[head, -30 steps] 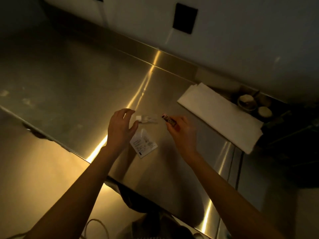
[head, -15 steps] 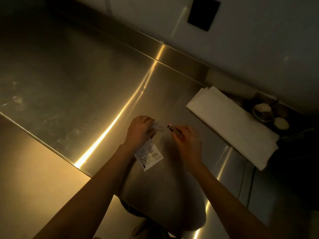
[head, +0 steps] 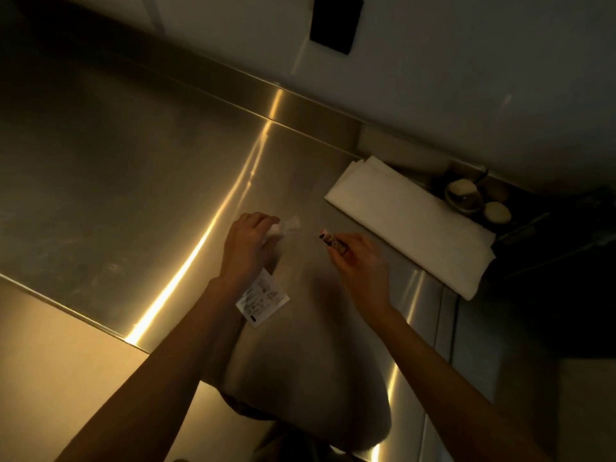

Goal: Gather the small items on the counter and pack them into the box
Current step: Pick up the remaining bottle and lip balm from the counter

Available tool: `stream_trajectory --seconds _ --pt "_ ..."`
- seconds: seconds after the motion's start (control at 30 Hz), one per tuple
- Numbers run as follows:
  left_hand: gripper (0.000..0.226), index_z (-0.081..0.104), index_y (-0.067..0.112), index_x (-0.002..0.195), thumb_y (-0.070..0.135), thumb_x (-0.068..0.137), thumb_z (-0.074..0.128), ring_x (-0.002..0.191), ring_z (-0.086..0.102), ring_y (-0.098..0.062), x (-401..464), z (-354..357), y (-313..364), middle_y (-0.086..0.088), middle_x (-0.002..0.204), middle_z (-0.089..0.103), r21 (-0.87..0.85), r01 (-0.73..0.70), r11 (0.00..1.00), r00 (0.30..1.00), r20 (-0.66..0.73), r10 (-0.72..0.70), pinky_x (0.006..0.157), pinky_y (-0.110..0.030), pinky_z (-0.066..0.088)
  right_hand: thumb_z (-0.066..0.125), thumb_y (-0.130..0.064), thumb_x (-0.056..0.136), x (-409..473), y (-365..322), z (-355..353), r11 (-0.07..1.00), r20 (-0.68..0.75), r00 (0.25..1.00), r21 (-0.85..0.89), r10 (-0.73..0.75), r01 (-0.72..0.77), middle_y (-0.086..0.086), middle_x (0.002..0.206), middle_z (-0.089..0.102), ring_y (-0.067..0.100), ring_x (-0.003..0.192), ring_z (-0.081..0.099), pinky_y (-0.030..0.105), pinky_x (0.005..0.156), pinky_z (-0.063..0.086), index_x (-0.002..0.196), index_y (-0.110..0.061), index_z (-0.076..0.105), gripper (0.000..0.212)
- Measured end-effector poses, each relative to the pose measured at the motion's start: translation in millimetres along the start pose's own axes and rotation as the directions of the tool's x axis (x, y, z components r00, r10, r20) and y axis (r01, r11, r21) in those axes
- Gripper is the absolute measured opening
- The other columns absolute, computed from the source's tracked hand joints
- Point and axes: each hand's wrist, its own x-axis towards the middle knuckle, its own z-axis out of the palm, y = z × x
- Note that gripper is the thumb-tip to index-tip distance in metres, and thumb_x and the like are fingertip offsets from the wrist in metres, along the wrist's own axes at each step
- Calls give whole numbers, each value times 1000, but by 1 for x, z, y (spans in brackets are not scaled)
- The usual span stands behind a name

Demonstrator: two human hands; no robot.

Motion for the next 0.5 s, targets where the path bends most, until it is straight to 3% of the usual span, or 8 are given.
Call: stream_trajectory --seconds 0.1,0.3,0.5 --pt "26 69 10 105 20 81 72 90 56 -27 10 -8 29 -6 101 66 -37 -64 997 997 -52 62 78 -31 40 71 -17 83 1 2 -36 997 -63 997 -71 -46 42 2 88 62 10 78 54 20 67 43 102 -12 70 19" --pt "28 68 10 105 18 79 75 91 54 -24 30 -17 112 -7 100 64 -101 -175 979 978 -129 161 77 -26 37 71 -17 84 -12 16 -124 985 -187 980 -167 -64 33 0 92 61 11 81 54 23 67 44 106 -11 69 23" --pt "30 69 10 107 15 78 75 96 55 -24 21 -1 216 -8 103 64 -201 -311 929 949 -123 291 82 -24 38 72 -18 83 -51 51 -210 974 -314 949 -224 -31 -42 2 94 62 14 83 57 25 67 48 107 -12 68 25"
